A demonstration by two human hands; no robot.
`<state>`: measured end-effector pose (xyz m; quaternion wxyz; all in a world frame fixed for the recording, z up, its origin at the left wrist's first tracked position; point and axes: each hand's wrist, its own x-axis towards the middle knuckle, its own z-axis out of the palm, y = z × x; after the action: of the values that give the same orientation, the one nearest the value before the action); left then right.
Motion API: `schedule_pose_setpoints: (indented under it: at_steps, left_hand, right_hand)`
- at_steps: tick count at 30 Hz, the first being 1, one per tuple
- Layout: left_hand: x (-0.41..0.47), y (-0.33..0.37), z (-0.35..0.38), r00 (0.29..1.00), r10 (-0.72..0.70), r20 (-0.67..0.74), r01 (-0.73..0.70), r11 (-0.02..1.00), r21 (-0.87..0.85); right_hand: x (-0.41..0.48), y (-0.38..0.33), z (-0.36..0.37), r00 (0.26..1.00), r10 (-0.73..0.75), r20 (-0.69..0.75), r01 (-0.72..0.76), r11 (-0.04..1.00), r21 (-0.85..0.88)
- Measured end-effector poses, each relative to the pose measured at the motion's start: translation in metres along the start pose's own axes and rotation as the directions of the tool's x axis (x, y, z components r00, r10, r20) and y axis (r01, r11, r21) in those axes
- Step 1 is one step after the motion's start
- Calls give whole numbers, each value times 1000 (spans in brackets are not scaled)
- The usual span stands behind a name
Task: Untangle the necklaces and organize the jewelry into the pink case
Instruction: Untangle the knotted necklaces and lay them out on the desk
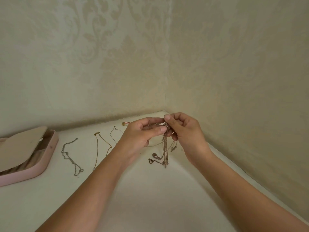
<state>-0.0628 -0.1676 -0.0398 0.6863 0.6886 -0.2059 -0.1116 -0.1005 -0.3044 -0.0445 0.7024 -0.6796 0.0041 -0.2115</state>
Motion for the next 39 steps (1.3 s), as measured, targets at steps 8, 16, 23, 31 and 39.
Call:
schedule_pose_setpoints:
  at_steps: [8,16,23,31,39]
  left_hand:
    - [0,0,-2,999,42,-15,-41,999,18]
    - [5,2,-10,973,-56,226,118,955,-273]
    - [11,6,-22,974,-54,221,162,844,-511]
    - [11,5,-22,966,-67,248,190,834,-517]
    - [10,8,-23,962,-92,259,228,793,-566]
  right_hand:
    - [4,-1,-7,970,116,213,-137,987,88]
    - [6,-9,-20,874,169,455,-276,945,178]
    - [5,-15,-26,873,122,472,-119,992,-36]
    - [3,-16,-23,961,49,271,31,958,-283]
    - [4,-19,-27,971,83,224,-50,987,-151]
